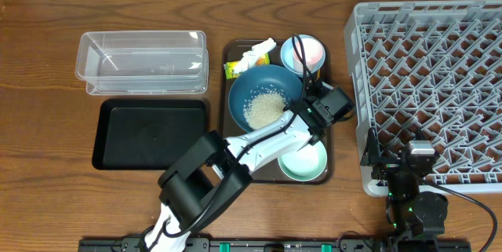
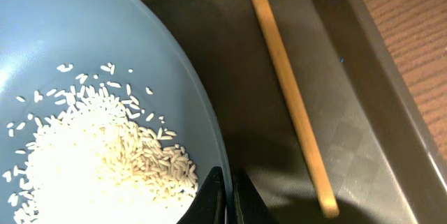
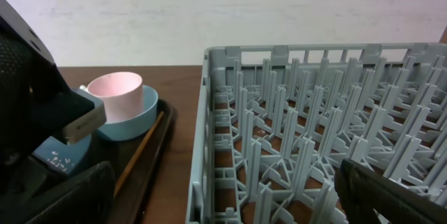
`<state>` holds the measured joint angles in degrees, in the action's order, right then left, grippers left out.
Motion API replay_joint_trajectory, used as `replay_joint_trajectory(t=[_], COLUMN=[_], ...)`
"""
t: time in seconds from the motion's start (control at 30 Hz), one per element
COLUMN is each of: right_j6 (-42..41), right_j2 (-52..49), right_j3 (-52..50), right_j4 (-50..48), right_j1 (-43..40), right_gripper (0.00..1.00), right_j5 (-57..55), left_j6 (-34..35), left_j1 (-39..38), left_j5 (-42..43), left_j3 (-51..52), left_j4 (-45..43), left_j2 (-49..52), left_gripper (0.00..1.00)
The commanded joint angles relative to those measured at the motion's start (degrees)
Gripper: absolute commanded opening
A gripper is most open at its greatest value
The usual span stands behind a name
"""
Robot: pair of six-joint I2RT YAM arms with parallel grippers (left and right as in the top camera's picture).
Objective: Sort waste into correct bins and load items into the dishwasher rack
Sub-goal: 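Grasp the blue bowl rim with the left gripper and lift, then carry the blue bowl left over the black tray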
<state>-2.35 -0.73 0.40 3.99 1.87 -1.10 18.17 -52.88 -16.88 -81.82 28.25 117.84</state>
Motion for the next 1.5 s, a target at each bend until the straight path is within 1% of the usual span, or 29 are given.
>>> replay_joint_trajectory(t=[0.0, 0.3, 0.5, 0.63, 0.73, 0.9, 1.07, 1.47], right_j6=[-0.37, -0.37, -0.39, -0.37, -0.37, -0.37, -0.37, -0.37], right_j2=[0.09, 0.09, 0.09, 0.09, 0.09, 0.09, 0.09, 0.09], right_j3=[-0.11, -0.11, -0.11, -0.11, -0.11, -0.11, -0.11, -0.11], right_j4=[0.15, 0.15, 0.15, 0.15, 0.15, 0.15, 0.15, 0.15], right_j1=[0.57, 0.57, 0.57, 0.57, 0.57, 0.57, 0.57, 0.57], right_gripper=[0.99, 0.99, 0.99, 0.99, 0.99, 0.99, 0.99, 0.99], right_j5=[-0.37, -0.37, -0.39, -0.37, -0.37, -0.37, -0.37, -0.37], left_j6=[0.35, 0.72, 5.46, 10.64, 11.76, 11.69, 11.67, 2.34], left_j1=[0.17, 0.17, 0.20, 0.20, 0.26, 2.05, 7.23, 29.90], left_j5=[-0.81, -0.79, -0.74, -0.72, 0.44, 7.41, 12.28, 38.60], left_j3=[-0.55, -0.55, -0.55, -0.55, -0.52, -0.42, 0.02, 3.89], left_j4=[1.55, 6.60, 11.65, 16.59, 19.43, 22.93, 26.86, 26.75], left_j2=[-3.80, -10.67, -18.18, -23.52, -26.67, -30.05, -33.51, -42.27], left_gripper=[0.06, 0.06, 0.06, 0.06, 0.06, 0.06, 0.06, 0.06])
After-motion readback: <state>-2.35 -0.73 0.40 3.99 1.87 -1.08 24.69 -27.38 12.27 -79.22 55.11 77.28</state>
